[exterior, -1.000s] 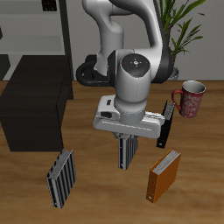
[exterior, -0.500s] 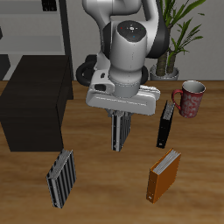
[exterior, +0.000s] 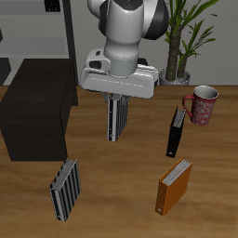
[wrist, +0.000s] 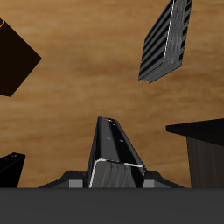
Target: Place the left striped book flat on top of the shelf
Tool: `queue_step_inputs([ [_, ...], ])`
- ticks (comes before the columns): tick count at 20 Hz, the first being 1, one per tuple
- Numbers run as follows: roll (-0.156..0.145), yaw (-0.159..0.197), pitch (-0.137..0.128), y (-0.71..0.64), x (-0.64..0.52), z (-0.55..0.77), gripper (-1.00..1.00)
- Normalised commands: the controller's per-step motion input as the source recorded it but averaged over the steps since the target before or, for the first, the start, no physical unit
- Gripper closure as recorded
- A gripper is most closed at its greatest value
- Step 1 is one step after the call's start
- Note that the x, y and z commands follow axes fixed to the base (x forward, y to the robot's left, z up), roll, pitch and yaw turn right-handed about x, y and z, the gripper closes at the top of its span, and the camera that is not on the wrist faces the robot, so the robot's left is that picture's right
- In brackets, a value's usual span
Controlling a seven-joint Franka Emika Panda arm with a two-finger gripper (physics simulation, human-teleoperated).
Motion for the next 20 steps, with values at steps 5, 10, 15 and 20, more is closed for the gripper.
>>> queue_step_inputs([
  [5, 0.003, 0.010, -0.048, -0.20, -0.44, 0.25, 1.00],
  [10, -0.017, 0.013, -0.046, -0.24, -0.49, 0.25, 1.00],
  [15, -0.003, 0.015, -0.031, -0.18, -0.43, 0.22, 1.00],
  [20, 0.010, 0.040, -0.032, -0.08, -0.44, 0.22, 1.00],
])
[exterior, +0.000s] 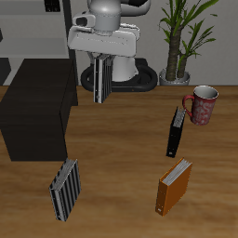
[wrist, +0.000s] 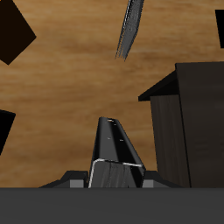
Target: Place the left striped book flat on top of the shelf
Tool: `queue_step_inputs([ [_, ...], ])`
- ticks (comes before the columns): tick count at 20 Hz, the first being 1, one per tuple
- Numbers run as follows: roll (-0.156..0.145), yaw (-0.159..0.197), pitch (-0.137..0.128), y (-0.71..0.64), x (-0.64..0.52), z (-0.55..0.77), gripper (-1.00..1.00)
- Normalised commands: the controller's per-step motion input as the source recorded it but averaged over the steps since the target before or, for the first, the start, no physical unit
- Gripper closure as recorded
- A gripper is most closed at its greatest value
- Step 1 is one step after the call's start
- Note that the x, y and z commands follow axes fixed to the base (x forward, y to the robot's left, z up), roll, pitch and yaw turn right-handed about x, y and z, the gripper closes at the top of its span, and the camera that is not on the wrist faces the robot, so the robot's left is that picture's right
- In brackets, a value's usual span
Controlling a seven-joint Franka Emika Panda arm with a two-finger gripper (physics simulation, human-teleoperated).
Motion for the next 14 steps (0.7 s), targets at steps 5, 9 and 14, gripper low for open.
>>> queue_step_inputs([
  [5, -0.029, 0.024, -0.038, -0.08, -0.22, 0.33, 1.00],
  [9, -0.090, 0.098, -0.087, -0.06, -0.24, 0.62, 1.00],
  [14, -0.077, 0.071, -0.056, -0.05, -0.06, 0.35, 1.00],
])
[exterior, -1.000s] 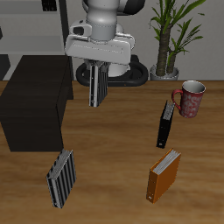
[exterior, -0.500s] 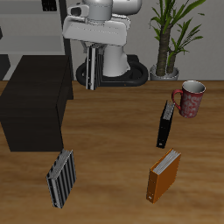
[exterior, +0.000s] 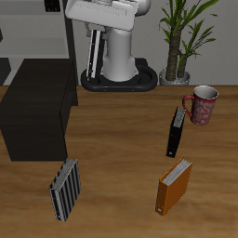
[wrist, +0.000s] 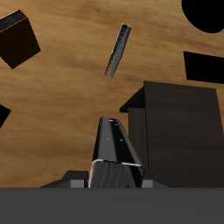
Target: Place the left striped book flat on top of the shelf
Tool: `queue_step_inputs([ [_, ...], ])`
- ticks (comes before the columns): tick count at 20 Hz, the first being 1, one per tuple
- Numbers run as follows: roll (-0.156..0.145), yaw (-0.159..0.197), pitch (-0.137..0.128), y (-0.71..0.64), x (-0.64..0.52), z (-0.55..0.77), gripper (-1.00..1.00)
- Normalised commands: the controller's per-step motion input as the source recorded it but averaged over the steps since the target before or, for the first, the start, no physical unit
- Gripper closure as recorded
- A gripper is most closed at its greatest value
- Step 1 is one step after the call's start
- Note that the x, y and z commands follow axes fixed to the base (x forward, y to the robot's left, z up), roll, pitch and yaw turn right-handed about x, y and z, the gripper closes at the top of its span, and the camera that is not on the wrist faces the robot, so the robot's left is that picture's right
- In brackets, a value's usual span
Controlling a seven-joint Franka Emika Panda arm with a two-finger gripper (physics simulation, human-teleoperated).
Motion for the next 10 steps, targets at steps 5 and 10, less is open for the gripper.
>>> queue_step_inputs([
  [5, -0.168, 0.057, -0.018, -0.21, -0.01, 0.24, 1.00],
  [10, -0.163, 0.041, -0.009, -0.21, 0.02, 0.13, 1.00],
])
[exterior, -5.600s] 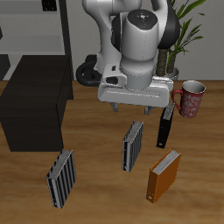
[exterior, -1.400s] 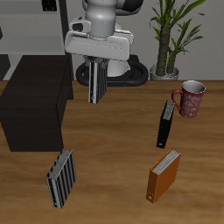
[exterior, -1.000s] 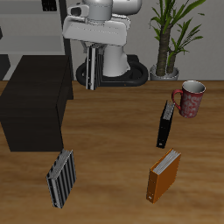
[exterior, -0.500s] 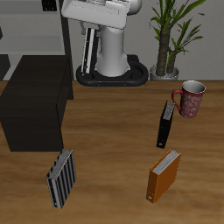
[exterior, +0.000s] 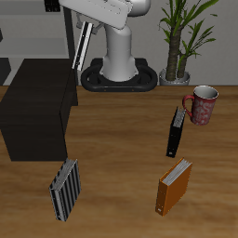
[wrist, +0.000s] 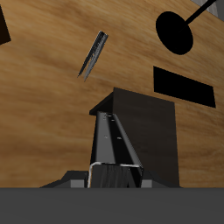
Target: Place the left striped book flat on top of the shelf
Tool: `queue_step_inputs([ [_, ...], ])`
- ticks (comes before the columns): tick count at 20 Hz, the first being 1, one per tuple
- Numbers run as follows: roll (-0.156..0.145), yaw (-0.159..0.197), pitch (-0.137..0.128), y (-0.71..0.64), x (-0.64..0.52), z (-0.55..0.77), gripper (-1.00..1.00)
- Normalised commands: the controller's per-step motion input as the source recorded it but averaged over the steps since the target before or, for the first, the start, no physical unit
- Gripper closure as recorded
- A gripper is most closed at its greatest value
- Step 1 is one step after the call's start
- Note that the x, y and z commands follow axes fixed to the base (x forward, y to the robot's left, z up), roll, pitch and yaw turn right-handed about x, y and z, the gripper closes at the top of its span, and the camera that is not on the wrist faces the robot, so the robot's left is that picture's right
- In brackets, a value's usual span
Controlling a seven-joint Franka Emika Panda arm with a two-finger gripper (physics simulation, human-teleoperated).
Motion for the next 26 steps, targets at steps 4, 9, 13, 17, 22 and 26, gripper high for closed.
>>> queue_step_inputs([
  [4, -0.152, 0.002, -0.027, -0.22, -0.02, 0.17, 1.00],
  [9, -0.105, 0.017, -0.062, -0.14, -0.06, 0.28, 1.00],
  [13, -0.118, 0.015, -0.061, -0.19, -0.01, 0.21, 1.00],
  [17, -0.127, 0.034, -0.038, -0.24, 0.05, 0.03, 1.00],
  [22, -0.160, 0.017, -0.042, -0.28, 0.04, 0.01, 1.00],
  [26, -0.129, 0.007, -0.038, -0.19, 0.01, 0.01, 1.00],
])
